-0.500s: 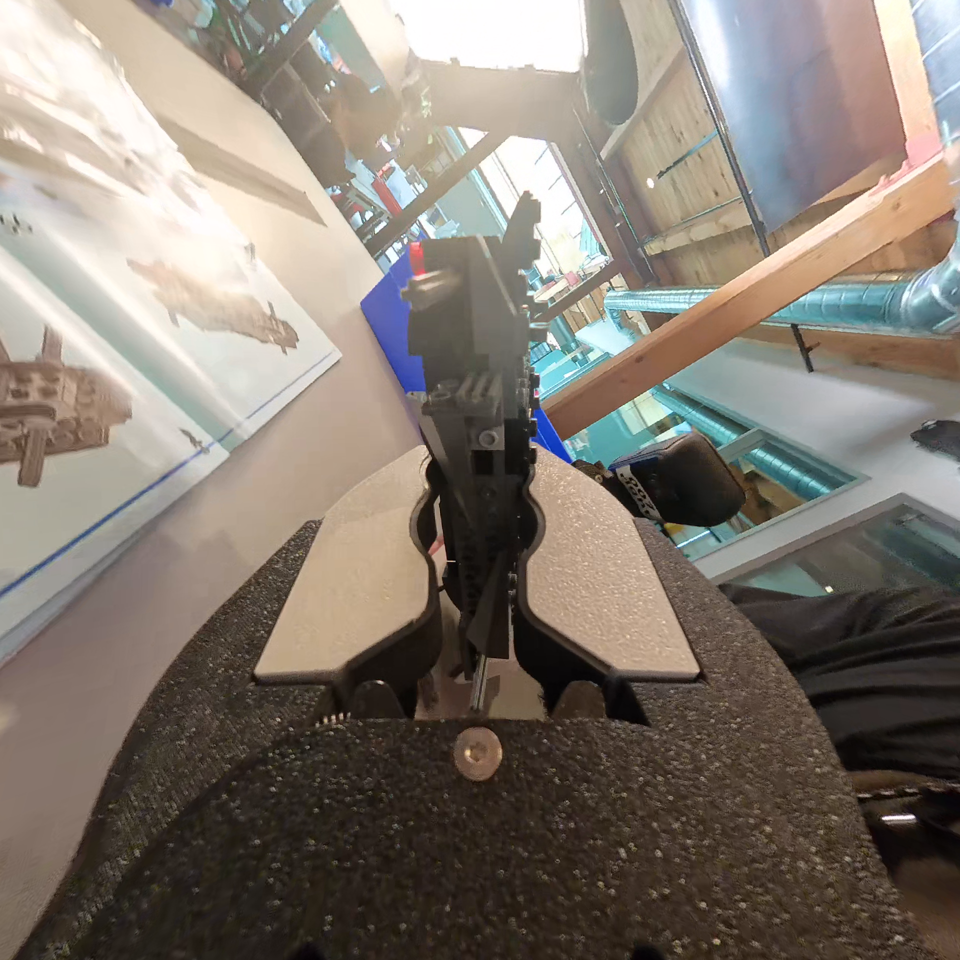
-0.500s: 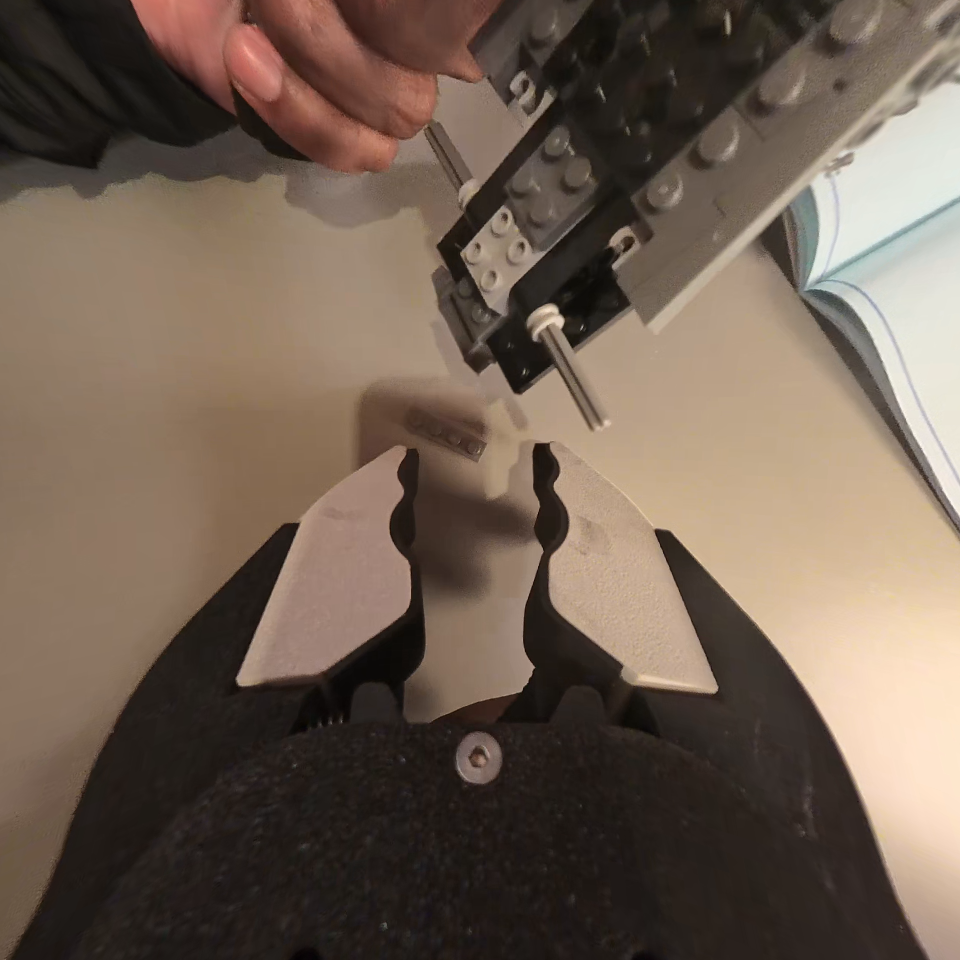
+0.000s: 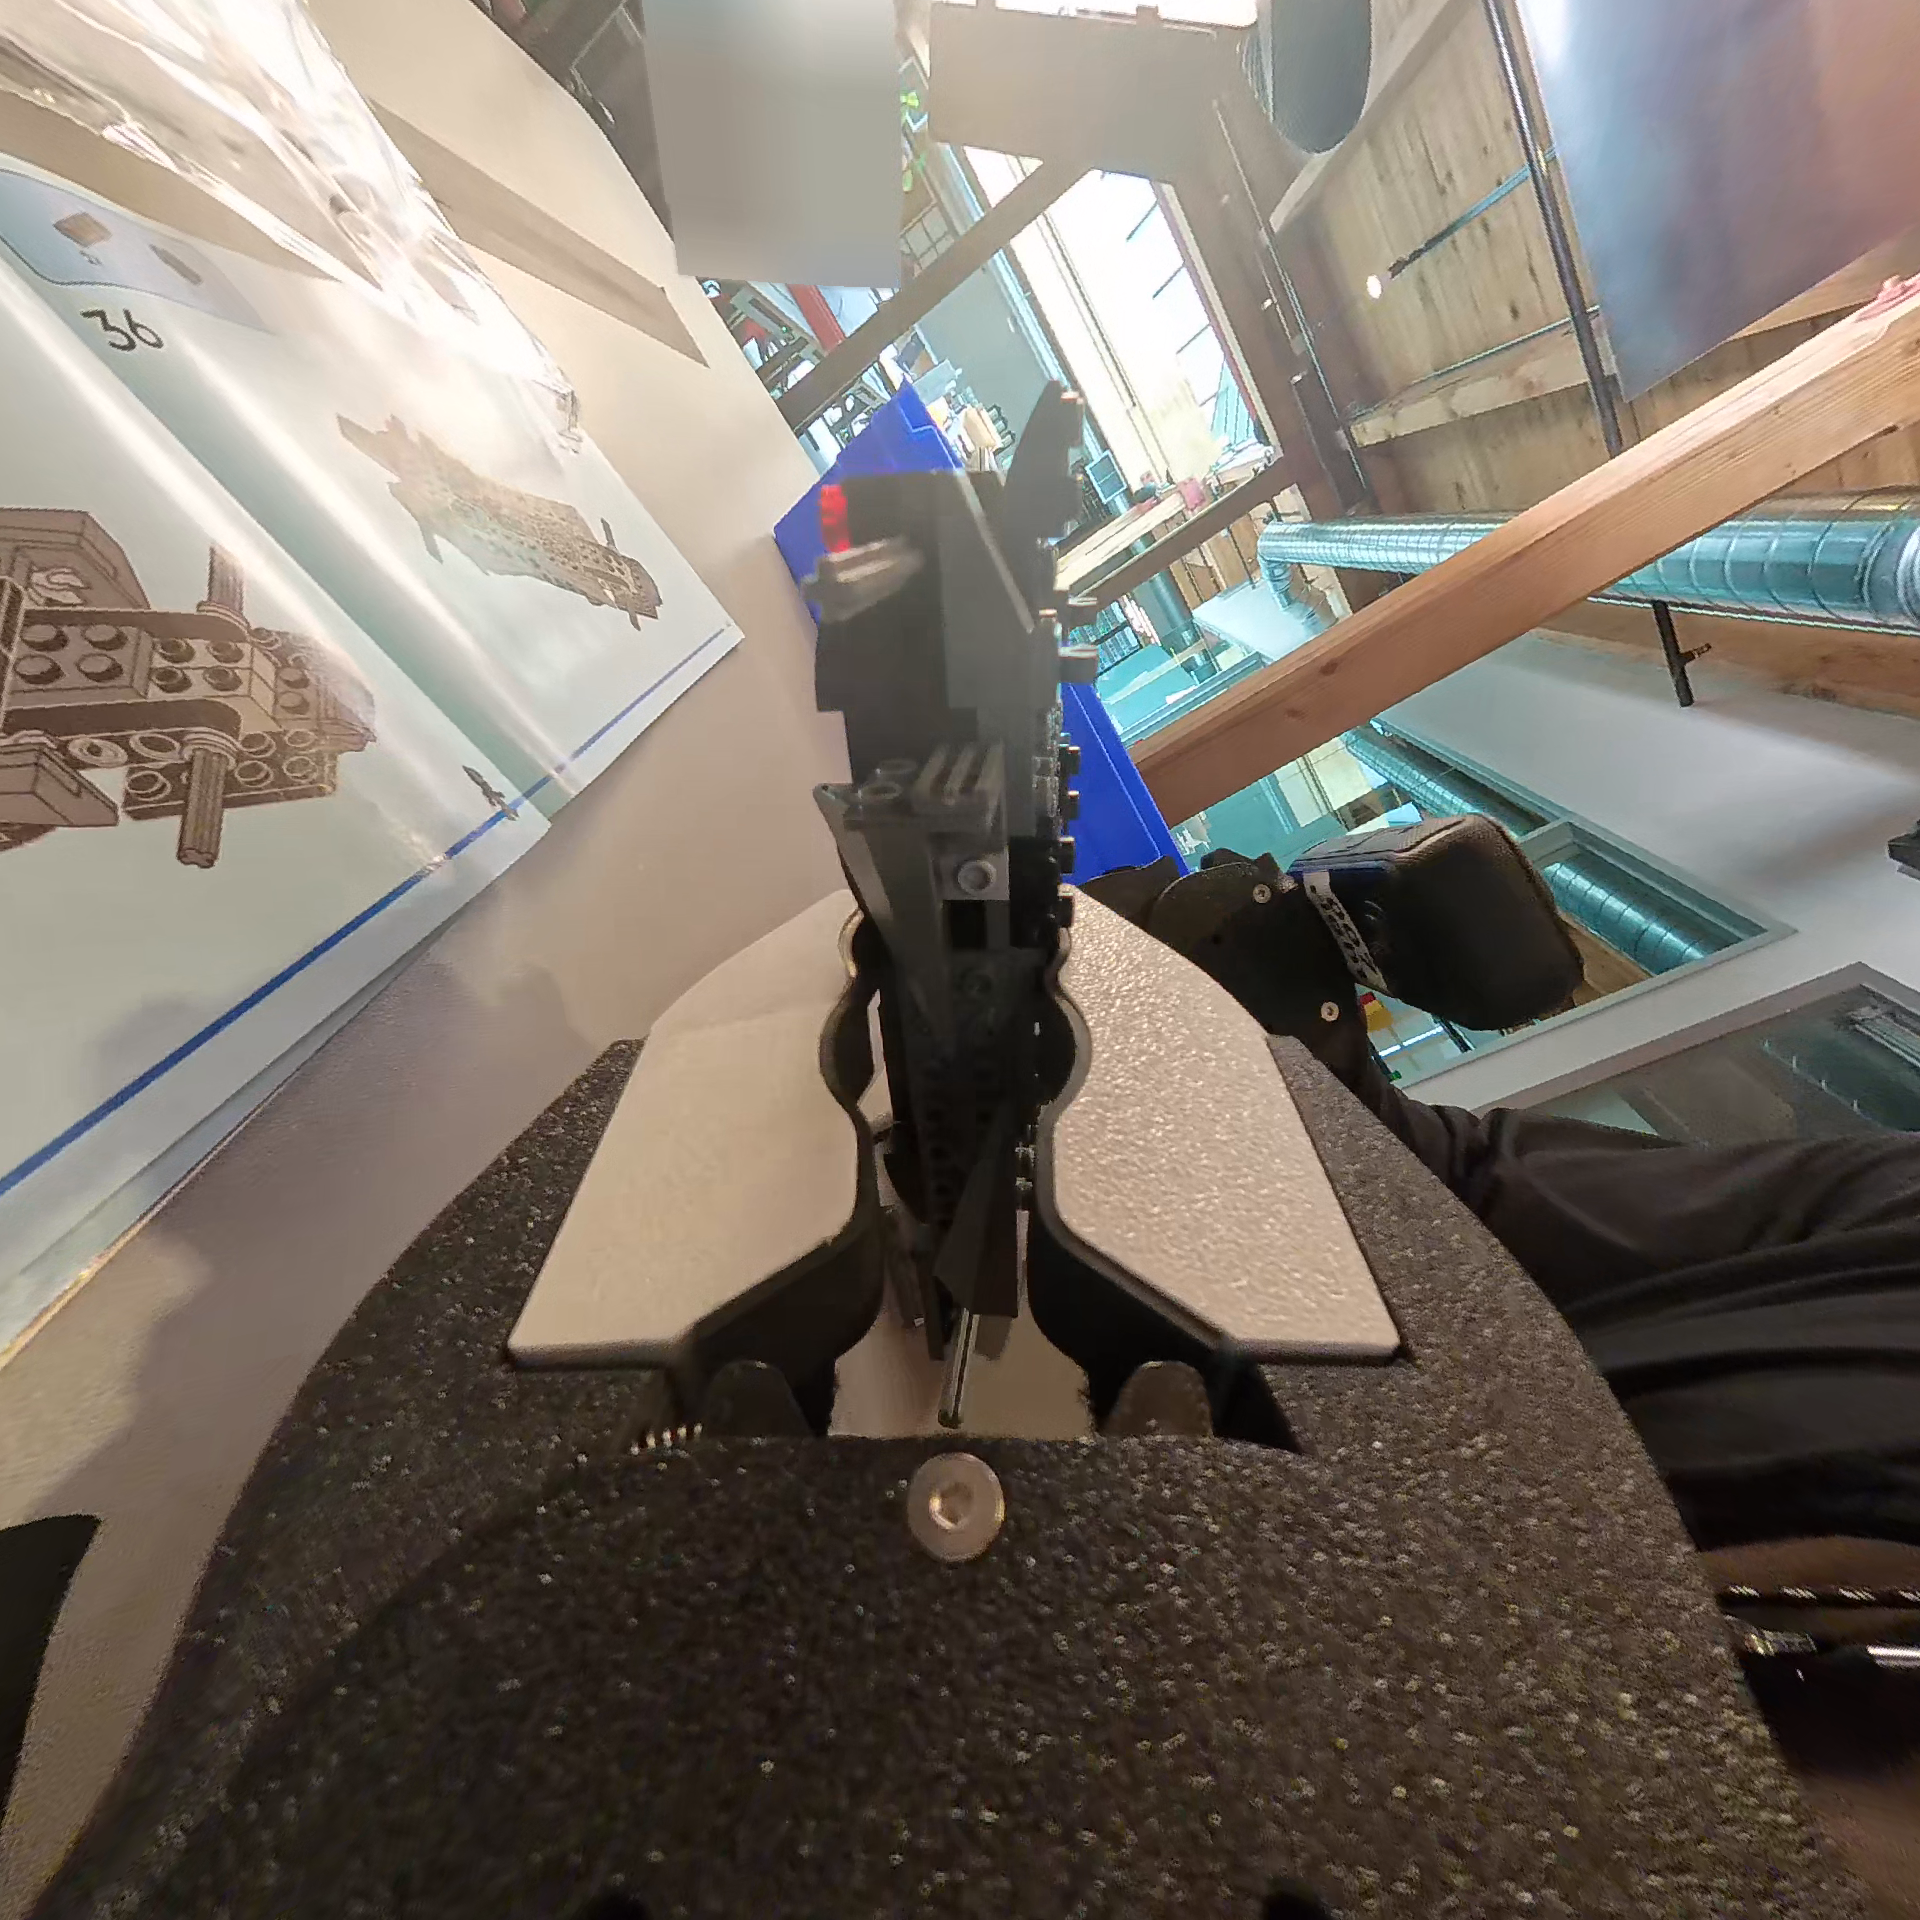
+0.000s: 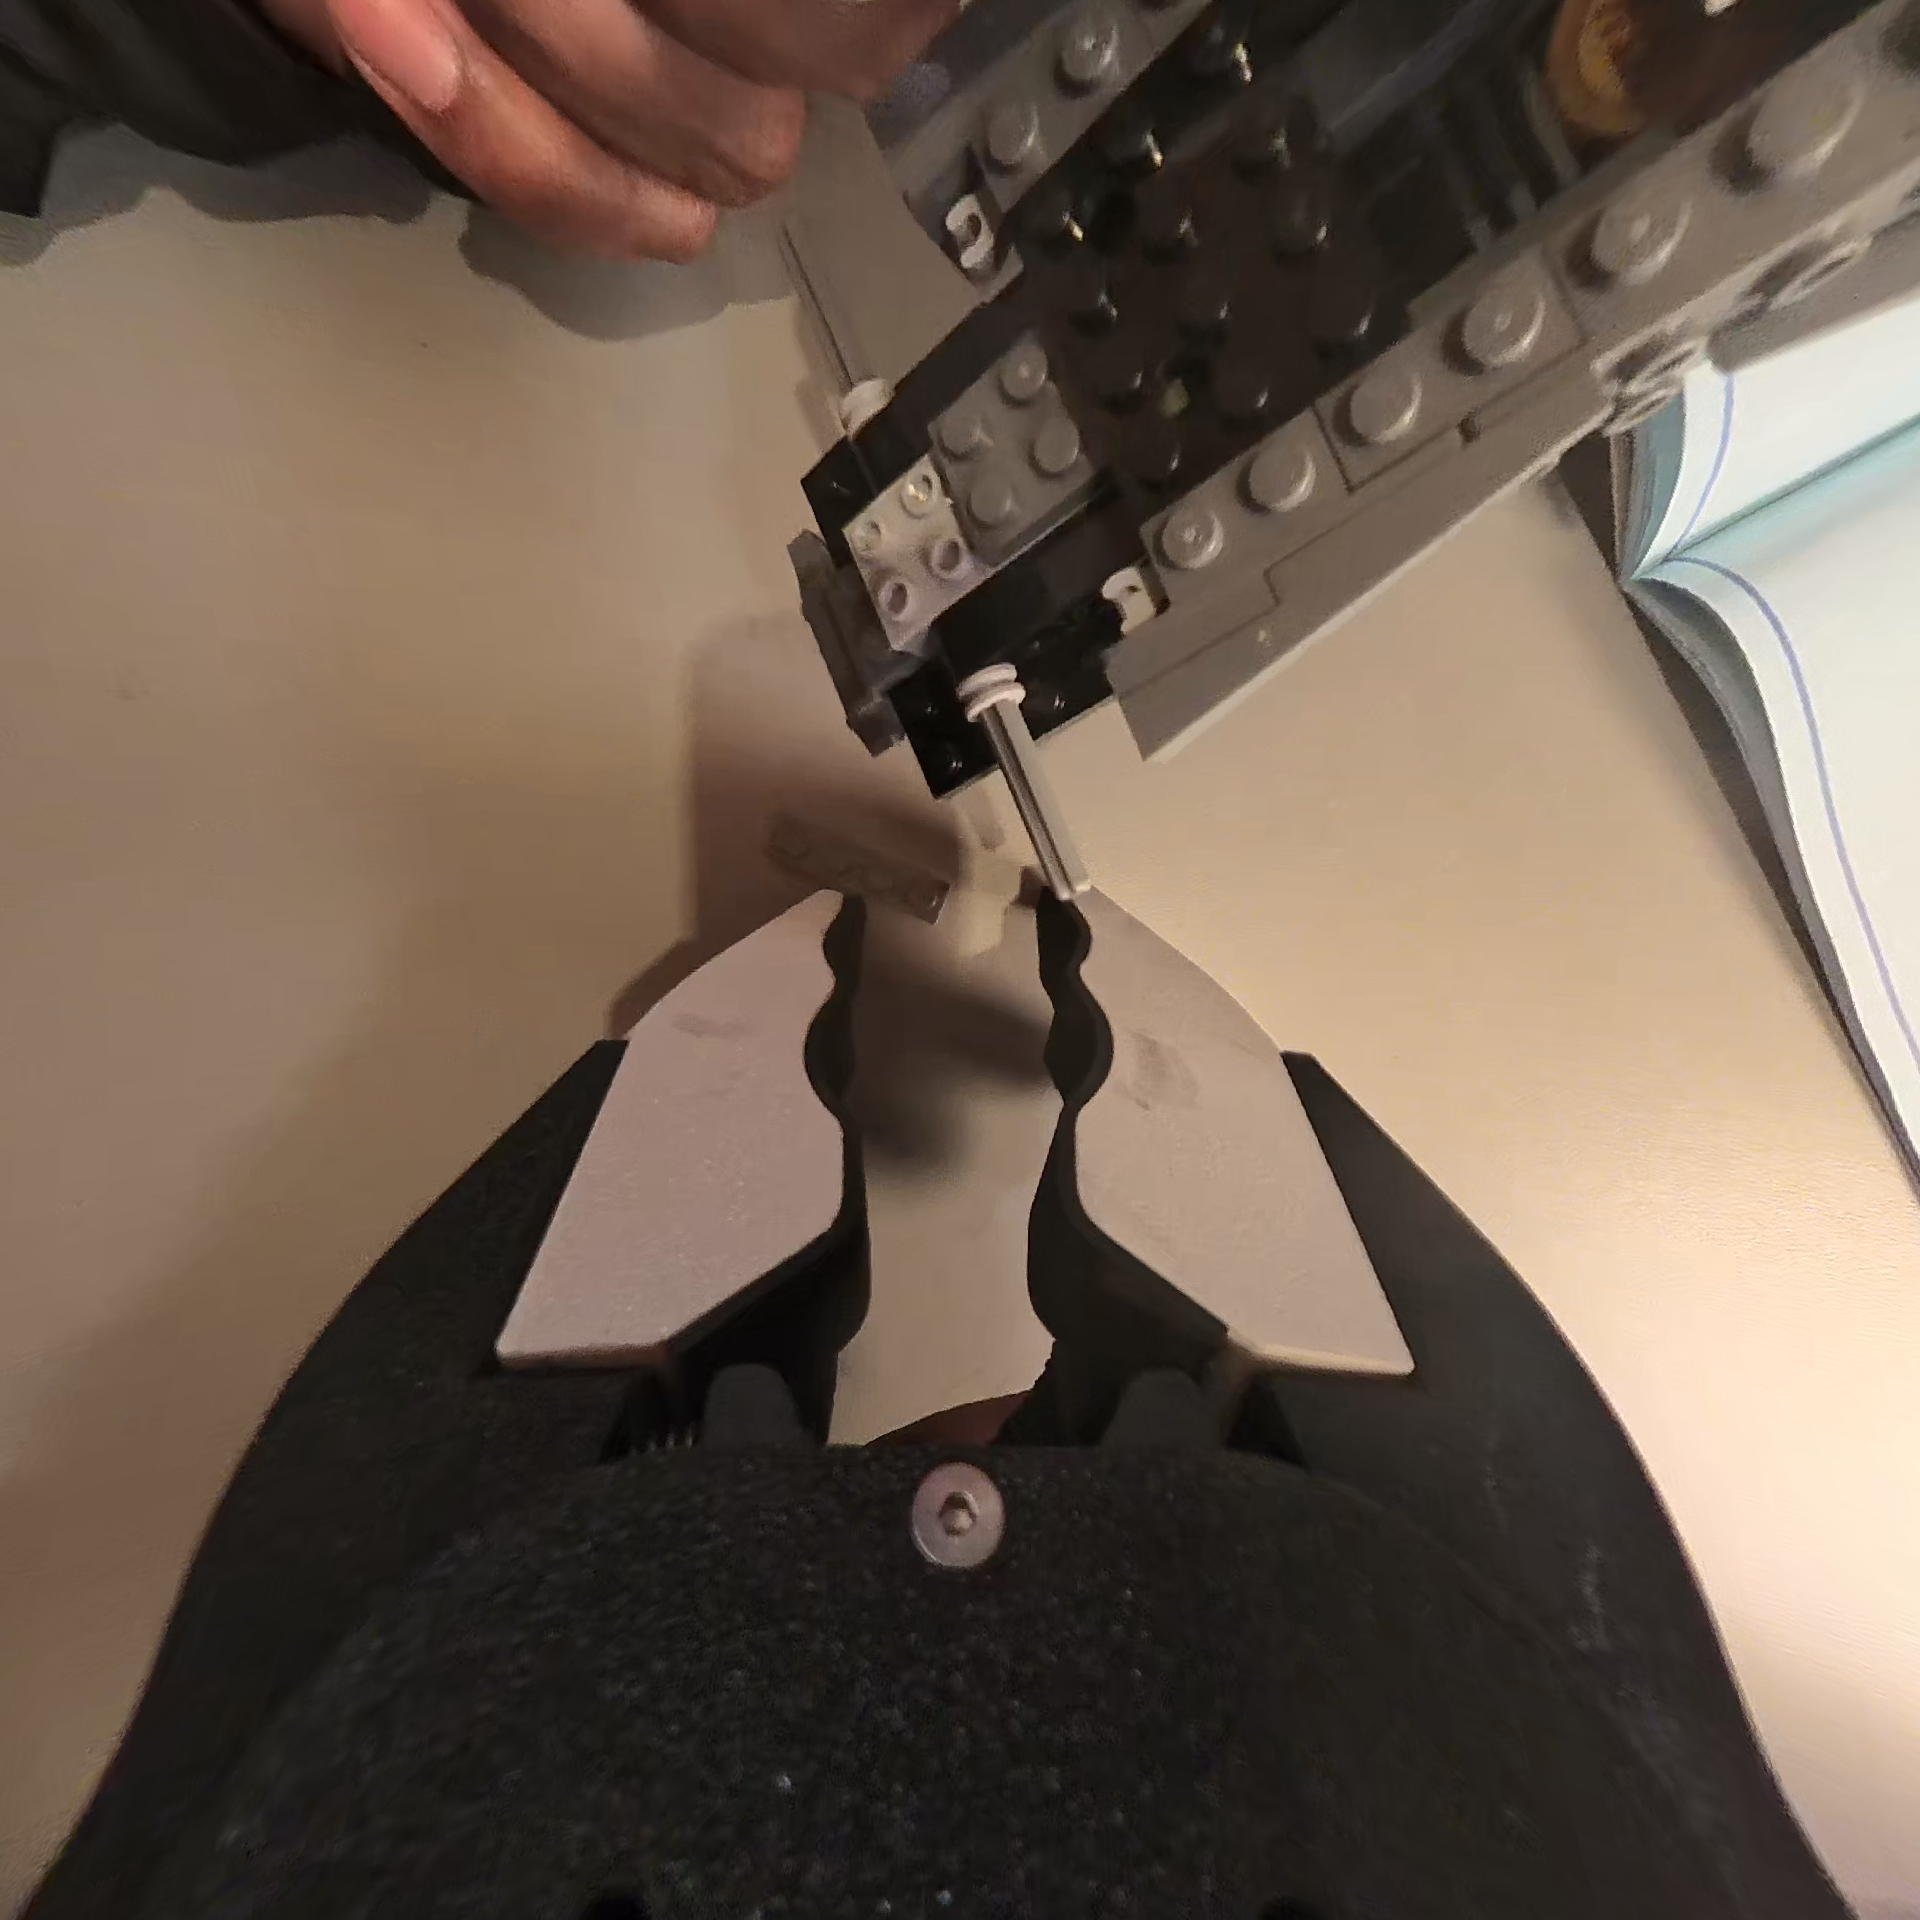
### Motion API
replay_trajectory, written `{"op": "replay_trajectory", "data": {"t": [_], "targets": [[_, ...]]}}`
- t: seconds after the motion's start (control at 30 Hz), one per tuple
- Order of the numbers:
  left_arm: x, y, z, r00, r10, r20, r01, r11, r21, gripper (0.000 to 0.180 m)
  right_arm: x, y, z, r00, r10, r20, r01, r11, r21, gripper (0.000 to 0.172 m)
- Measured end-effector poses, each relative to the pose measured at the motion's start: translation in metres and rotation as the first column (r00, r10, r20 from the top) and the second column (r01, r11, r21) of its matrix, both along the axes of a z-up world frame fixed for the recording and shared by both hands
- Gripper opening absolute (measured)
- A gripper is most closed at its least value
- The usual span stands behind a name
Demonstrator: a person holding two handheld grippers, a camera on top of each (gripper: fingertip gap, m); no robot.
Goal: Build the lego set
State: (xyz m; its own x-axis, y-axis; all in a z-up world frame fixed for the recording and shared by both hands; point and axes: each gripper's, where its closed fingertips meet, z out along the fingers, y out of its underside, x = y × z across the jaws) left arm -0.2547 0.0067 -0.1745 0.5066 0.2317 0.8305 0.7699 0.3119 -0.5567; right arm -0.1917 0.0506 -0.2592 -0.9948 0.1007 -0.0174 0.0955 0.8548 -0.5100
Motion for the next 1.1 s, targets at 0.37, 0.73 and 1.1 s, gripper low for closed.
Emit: {"op": "replay_trajectory", "data": {"t": [0.37, 0.73, 1.1], "targets": [[0.003, -0.003, 0.004, 1.0, 0.005, -0.001, -0.005, 1.0, 0.024, 0.029, 0.009, 0.004, 0.004, 0.999, -0.047, 0.017, 0.047, 0.999, 0.019, 0.011], [0.005, -0.009, 0.004, 1.0, 0.012, 0.014, -0.012, 1.0, 0.024, 0.028, 0.014, -0.007, 0.011, 0.964, 0.265, 0.021, -0.266, 0.963, 0.038, 0.035], [0.002, -0.017, 0.0, 0.999, 0.037, 0.019, -0.037, 0.999, -0.002, 0.029, 0.011, -0.009, -0.001, 0.971, 0.236, 0.027, -0.238, 0.965, 0.11, 0.02]]}}
